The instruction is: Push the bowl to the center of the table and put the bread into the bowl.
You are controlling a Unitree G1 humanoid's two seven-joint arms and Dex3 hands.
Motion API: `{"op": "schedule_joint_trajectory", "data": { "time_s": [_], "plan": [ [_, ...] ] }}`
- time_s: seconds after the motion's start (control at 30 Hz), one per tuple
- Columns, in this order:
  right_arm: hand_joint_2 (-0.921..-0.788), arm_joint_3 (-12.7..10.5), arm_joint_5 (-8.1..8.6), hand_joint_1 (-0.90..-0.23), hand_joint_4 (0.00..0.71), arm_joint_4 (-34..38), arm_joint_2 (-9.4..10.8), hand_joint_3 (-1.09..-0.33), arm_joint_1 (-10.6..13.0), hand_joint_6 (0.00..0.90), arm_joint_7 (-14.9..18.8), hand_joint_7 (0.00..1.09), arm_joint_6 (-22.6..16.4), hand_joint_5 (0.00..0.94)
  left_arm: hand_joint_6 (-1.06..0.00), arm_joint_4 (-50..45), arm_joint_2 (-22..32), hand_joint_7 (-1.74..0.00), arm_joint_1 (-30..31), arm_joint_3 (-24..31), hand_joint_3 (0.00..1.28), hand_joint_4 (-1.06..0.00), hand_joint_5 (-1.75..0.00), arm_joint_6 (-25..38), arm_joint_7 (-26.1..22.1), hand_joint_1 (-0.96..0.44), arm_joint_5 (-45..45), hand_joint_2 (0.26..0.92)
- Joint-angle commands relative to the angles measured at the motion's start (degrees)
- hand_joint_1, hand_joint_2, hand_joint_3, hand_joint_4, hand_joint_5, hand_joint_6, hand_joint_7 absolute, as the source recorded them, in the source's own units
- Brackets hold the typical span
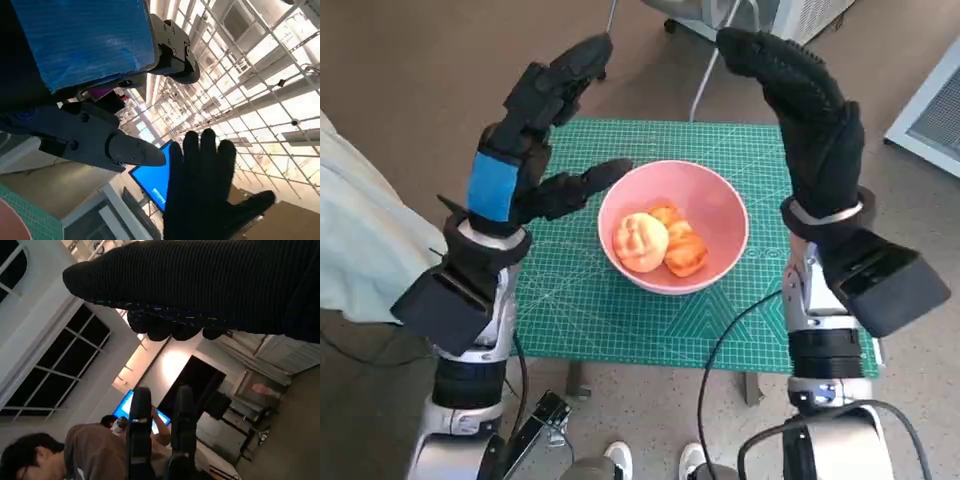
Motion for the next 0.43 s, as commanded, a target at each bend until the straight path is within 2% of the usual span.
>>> {"op": "schedule_joint_trajectory", "data": {
  "time_s": [0.03, 0.23, 0.43],
  "plan": [
    [-0.921, 0.0, 1.54, -0.691, 0.192, 0.3, -0.4, -0.761, -0.3, 0.005, 1.4, 0.76, 0.9, 0.19, -0.25, -0.6, 0.5, -0.36, 0.2, 0.3, 0.13, -0.37, 0.0, 0.7, -0.8, -0.32, -0.6, 0.921],
    [-0.921, -0.2, 3.01, -0.681, 0.194, -0.4, -0.9, -0.755, -0.4, 0.006, 2.6, 0.76, 1.5, 0.176, -0.24, -0.7, 0.6, -0.37, -0.3, 0.5, 0.13, -0.36, 0.0, 1.2, -1.1, -0.33, -0.5, 0.921],
    [-0.921, -0.3, 3.4, -0.677, 0.191, -0.9, -1.5, -0.751, -0.5, 0.005, 3.1, 0.76, 1.8, 0.162, -0.24, -0.6, 0.5, -0.37, -0.5, 0.7, 0.13, -0.36, 0.0, 0.7, -1.4, -0.34, -1.0, 0.921]
  ]
}}
